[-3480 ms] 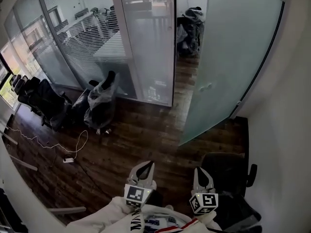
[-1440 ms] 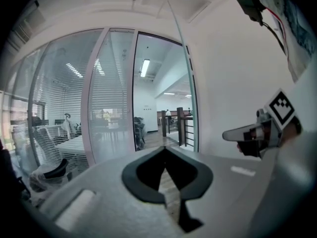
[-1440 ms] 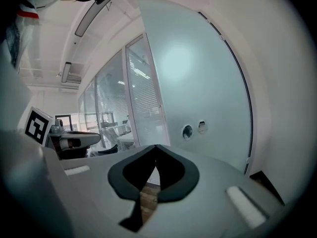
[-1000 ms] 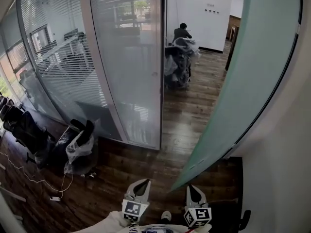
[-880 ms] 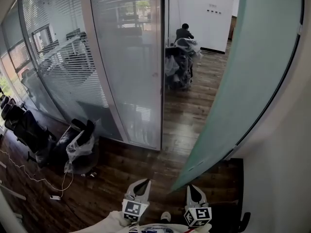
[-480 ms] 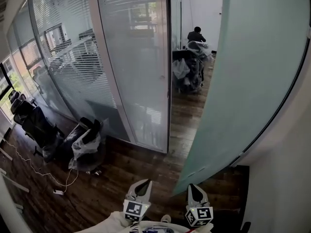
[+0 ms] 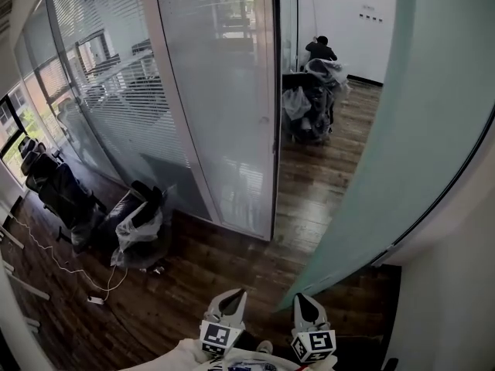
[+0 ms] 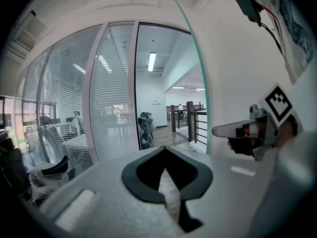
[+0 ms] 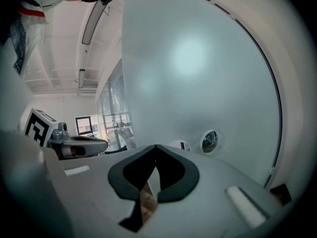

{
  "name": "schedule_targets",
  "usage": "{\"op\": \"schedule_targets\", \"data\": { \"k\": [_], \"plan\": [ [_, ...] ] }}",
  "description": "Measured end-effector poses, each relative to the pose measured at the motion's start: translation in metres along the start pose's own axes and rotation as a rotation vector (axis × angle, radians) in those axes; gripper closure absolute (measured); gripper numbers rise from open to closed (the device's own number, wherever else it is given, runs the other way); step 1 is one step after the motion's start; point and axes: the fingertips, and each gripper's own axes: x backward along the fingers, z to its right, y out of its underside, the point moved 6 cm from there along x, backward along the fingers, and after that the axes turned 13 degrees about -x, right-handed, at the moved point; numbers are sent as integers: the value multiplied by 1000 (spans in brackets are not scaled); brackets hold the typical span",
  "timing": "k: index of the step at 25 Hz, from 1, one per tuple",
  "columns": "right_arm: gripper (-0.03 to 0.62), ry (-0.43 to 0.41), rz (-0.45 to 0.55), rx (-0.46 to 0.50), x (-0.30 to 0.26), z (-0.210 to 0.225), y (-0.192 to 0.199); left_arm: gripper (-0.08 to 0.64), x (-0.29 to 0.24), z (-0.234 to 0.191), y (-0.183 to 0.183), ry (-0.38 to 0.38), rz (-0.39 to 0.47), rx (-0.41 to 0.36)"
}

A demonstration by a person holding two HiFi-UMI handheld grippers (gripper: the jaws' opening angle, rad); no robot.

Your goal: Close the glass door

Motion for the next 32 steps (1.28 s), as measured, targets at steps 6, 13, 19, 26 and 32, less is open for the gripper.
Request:
{"op": "schedule_targets", "data": {
  "k": [6,13,19,26,32],
  "plan": [
    [584,15,9,17,-10,0,5,558,-24,-20,1,28,7,-1],
    [584,55,7,2,-19,-3,0,558,-44,-30,-6,77,33,-20],
    [584,165,14,-9,-12,24,-3,558,-52,-24,-8,115,39,-21],
    [423,181,-5,-29,-23,46,0,558,-62,-31,-7,141,31,-21],
    [374,167,-20,53,-38,58,-2,558,-60,-39,-8,137,35,-25]
  ]
}}
